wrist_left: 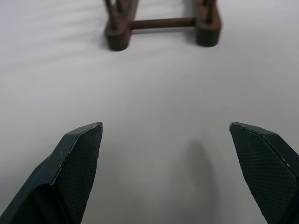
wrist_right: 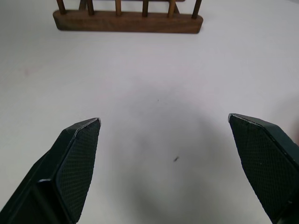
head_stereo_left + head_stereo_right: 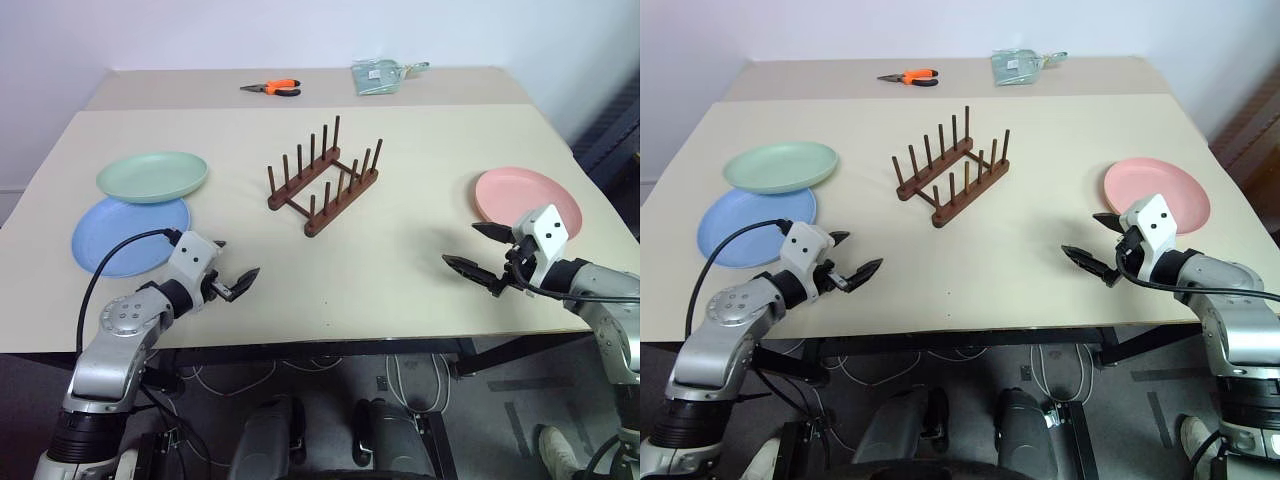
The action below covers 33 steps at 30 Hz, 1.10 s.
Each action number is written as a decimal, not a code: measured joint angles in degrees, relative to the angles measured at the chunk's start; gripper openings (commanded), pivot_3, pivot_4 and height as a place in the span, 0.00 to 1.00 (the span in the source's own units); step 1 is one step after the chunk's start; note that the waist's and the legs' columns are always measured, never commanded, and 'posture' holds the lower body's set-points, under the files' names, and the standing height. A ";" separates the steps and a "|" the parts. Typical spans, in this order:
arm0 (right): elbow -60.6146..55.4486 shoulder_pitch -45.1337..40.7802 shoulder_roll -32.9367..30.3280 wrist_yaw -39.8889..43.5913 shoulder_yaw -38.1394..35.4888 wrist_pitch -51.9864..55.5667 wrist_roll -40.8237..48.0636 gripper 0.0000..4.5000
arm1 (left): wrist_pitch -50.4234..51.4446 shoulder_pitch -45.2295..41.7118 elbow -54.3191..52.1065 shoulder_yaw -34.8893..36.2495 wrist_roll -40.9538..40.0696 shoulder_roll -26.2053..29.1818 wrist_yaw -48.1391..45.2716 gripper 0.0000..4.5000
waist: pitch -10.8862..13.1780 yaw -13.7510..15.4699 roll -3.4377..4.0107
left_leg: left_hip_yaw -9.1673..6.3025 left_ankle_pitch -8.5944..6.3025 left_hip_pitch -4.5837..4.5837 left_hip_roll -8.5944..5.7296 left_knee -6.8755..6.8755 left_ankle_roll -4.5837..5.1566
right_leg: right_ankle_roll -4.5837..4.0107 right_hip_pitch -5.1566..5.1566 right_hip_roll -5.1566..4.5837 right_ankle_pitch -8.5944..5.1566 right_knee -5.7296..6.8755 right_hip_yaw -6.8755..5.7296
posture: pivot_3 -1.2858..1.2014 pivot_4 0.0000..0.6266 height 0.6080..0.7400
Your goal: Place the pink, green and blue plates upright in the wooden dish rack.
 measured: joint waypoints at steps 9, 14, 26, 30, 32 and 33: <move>3.36 -5.11 1.17 0.03 4.34 -2.64 -2.86 1.00 | -0.39 0.91 -0.42 -1.00 1.23 -2.01 2.78 0.99 | 0.00 0.03 0.00 | 0.01 0.00 0.00 0.01 0.00 -0.01 | 0.00 -0.01 0.01 0.00 0.00 0.00 | 0.52 0.24 1.00; 2.61 -5.13 1.67 -0.31 4.76 -2.47 -3.00 1.00 | -0.60 0.91 -0.41 -2.25 1.69 -2.50 3.31 0.99 | 0.00 0.02 0.00 | 0.01 0.00 -0.01 -0.01 0.02 0.01 | 0.00 -0.01 0.00 0.00 0.00 0.00 | 0.52 0.24 1.00; -11.00 0.69 7.50 -6.12 6.43 3.73 0.22 1.00 | -0.74 -15.86 16.02 -12.35 5.97 -12.14 3.99 0.99 | -0.01 0.29 -0.01 | 0.00 -0.03 -0.04 -0.08 0.09 0.07 | 0.06 0.02 0.05 0.02 0.01 -0.05 | 0.52 0.24 1.00; -13.59 1.69 8.88 -9.14 7.05 4.32 -0.33 1.00 | -3.76 -23.75 26.49 -14.92 8.71 -16.13 4.38 0.99 | -0.02 0.02 -0.01 | 0.04 -0.01 -0.02 -0.07 0.09 0.07 | 0.06 0.02 0.09 0.02 0.01 -0.05 | 0.52 0.24 1.00; -13.64 1.71 9.43 -10.15 7.38 4.37 -0.74 1.00 | -4.84 -26.33 30.60 -15.07 9.42 -18.35 5.04 0.99 | -0.03 0.07 -0.01 | 0.04 -0.01 0.00 -0.07 0.12 0.08 | 0.07 0.05 0.08 0.02 0.03 -0.05 | 0.52 0.24 1.00; -13.67 1.72 9.59 -10.44 7.57 4.37 -0.94 1.00 | -5.34 -26.95 31.71 -15.11 9.64 -19.05 5.28 0.99 | -0.03 0.07 -0.01 | 0.03 -0.02 -0.01 -0.07 0.13 0.09 | 0.07 0.05 0.07 0.02 0.02 -0.05 | 0.52 0.24 1.00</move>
